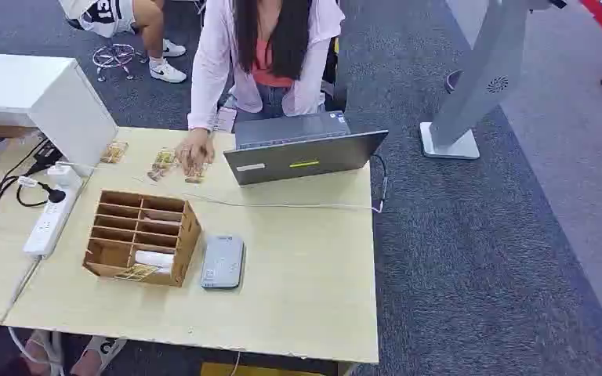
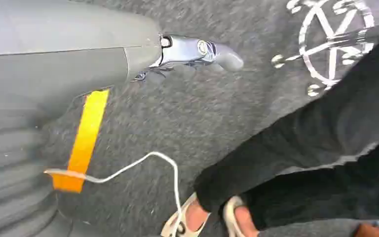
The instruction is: Pass the card to the sensor for recognition and then transmit it.
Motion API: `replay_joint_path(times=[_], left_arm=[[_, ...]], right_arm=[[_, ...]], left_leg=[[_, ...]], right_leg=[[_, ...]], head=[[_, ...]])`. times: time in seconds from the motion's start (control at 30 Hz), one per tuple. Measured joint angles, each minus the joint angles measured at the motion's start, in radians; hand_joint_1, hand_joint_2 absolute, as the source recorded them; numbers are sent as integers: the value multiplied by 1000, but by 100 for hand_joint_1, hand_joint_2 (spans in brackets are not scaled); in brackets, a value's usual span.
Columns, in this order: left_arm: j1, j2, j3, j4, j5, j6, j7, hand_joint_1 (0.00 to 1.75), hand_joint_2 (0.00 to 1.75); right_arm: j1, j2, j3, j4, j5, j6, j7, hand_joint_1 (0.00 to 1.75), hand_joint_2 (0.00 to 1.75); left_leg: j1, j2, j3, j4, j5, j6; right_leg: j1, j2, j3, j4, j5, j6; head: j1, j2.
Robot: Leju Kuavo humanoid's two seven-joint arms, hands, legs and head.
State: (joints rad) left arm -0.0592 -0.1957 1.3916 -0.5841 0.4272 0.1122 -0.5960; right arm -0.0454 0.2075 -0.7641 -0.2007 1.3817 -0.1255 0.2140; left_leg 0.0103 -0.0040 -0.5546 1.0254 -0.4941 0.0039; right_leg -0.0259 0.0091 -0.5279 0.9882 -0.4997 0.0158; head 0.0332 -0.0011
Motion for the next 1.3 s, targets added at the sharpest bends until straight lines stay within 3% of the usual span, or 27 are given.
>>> replay_joint_path(times=[0.07,0.2,0.4,0.57,0.67,0.83,0.97,1.03,1.17,1.3], left_arm=[[0,6,2,22,9,-20,8,0,175],[0,18,7,64,50,-126,55,0,175],[-1,42,8,46,81,-228,18,0,175],[-5,66,6,-132,89,-264,13,0,175],[-10,76,3,-258,97,-249,53,0,175],[-8,74,-31,-438,98,-274,35,0,175],[0,73,-106,-681,108,-215,98,0,175],[-2,72,-158,-780,58,-170,89,0,175],[-22,72,-284,-926,-161,-26,22,0,175],[-48,99,-424,-988,-416,143,-22,0,175]], right_arm=[[0,0,0,0,2,0,-2,0,175],[0,0,0,0,11,7,-4,0,175],[0,0,0,0,11,12,-7,0,175],[0,0,0,0,21,10,-7,0,175],[0,0,0,0,23,10,-6,0,175],[-1,0,0,0,41,15,-8,0,175],[-3,0,4,0,60,19,-11,0,175],[-5,0,7,0,69,23,-11,0,175],[-11,0,11,0,84,33,-16,0,175],[-13,0,24,0,95,34,-24,0,175]], left_leg=[[0,0,0,0,0,0],[0,0,0,0,0,0],[1,0,0,0,0,0],[2,0,0,0,0,-1],[2,0,0,0,0,-1],[3,0,0,0,1,-1],[2,0,0,0,2,-1],[2,-1,0,0,2,-1],[2,-1,0,0,3,-1],[3,-1,0,0,5,-2]], right_leg=[[0,0,0,0,0,0],[0,0,0,0,0,0],[1,0,0,0,0,0],[2,0,0,1,0,0],[2,0,0,1,0,0],[3,0,0,1,1,-1],[3,0,-1,0,1,-2],[3,-1,-2,0,1,-2],[3,-2,-2,1,2,-3],[3,-2,-2,1,4,-3]], head=[[0,0],[0,0],[0,0],[0,0],[0,0],[0,0],[1,0],[0,0],[0,0],[0,0]])
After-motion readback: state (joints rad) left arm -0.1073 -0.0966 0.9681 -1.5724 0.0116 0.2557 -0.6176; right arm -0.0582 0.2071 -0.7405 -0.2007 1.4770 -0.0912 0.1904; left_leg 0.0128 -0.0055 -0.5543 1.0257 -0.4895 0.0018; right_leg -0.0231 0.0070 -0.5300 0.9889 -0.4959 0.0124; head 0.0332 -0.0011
